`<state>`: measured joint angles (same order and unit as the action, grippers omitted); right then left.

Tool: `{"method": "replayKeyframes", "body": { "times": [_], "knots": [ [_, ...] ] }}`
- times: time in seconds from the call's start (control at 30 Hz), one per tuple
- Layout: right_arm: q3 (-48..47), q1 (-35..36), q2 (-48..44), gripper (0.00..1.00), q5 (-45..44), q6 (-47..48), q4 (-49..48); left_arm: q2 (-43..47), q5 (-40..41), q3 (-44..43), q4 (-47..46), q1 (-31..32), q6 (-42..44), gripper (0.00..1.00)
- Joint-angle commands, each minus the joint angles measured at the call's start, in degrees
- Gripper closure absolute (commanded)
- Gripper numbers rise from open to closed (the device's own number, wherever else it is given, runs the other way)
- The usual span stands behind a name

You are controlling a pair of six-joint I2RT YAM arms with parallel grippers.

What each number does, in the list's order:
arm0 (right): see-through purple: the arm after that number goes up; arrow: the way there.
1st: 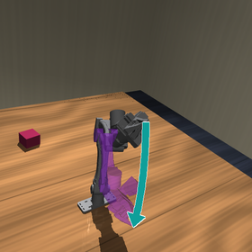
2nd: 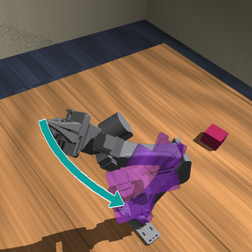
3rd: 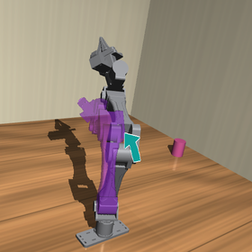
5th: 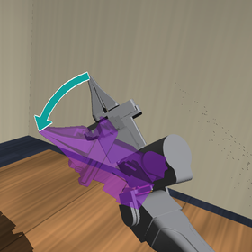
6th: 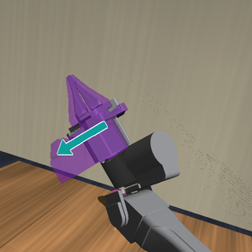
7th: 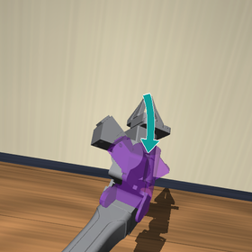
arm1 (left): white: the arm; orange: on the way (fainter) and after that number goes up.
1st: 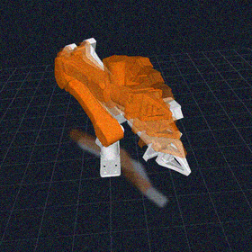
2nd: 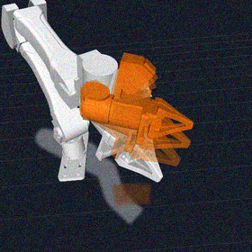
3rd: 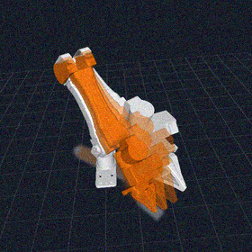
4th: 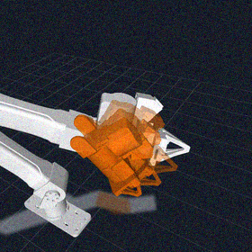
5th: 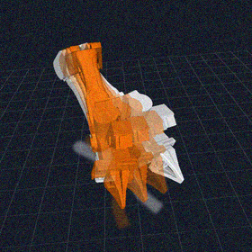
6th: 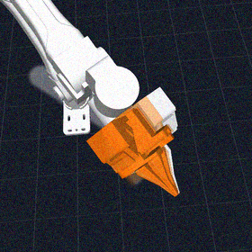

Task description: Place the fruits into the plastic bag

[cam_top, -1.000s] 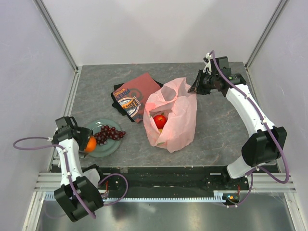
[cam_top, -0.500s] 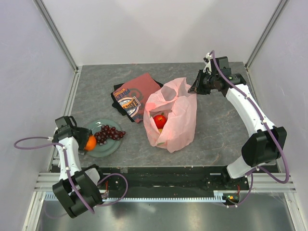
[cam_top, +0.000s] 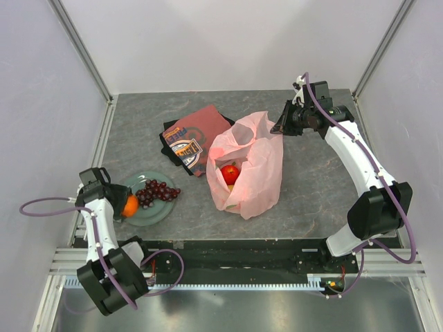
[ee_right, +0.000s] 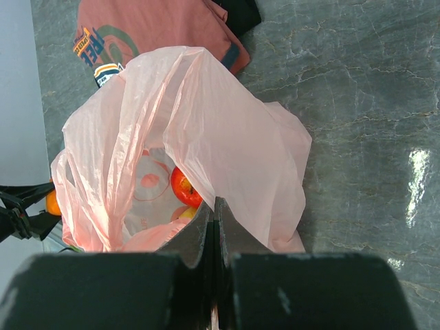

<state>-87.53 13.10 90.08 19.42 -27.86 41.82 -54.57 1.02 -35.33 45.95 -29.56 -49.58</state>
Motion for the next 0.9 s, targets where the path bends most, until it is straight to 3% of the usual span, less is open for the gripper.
{"method": "replayKeyframes", "body": {
  "times": [0.0,0.13,0.3,0.4,0.43,0.53,0.63,0.73,0.87],
  "knots": [
    [-0.36,-0.18,-0.35,1.0,-0.61,-0.62,-1.66,2.09,5.22,-3.42,1.77,-0.58,1.51,0.59],
    [-0.36,-0.18,-0.52,1.0,-0.61,-0.71,-1.57,3.85,9.08,-6.94,3.09,-0.58,3.26,0.59],
    [-0.36,-0.18,-0.44,1.0,-0.26,-0.88,-1.74,4.47,11.03,-12.73,0.63,-0.41,9.32,0.68],
    [-0.63,-0.18,-0.26,1.0,0.62,-0.97,-2.18,4.47,5.94,-14.94,-4.63,-0.5,13.36,0.74],
    [-0.89,-0.18,-0.26,1.0,0.71,-0.97,-2.18,4.38,0.36,-15.55,-7.26,-0.32,14.59,0.76],
    [-0.98,-0.18,-0.35,1.0,0.62,-0.88,-2.18,4.56,-6.09,-15.47,-13.15,1.51,13.91,0.8],
    [-1.15,-0.18,-0.35,1.0,0.79,-1.06,-2.27,3.86,-7.25,-15.55,-18.35,8.97,12.85,0.82],
    [-1.5,-0.18,-0.17,1.0,1.23,-1.15,-2.27,-0.09,-4.02,-21.24,-21.25,25.36,14.06,0.84],
    [-1.77,-0.1,-0.17,1.0,1.24,-1.06,-2.18,-6.77,-4.87,-29.08,-27.22,40.52,16.71,0.85]
  ]
}}
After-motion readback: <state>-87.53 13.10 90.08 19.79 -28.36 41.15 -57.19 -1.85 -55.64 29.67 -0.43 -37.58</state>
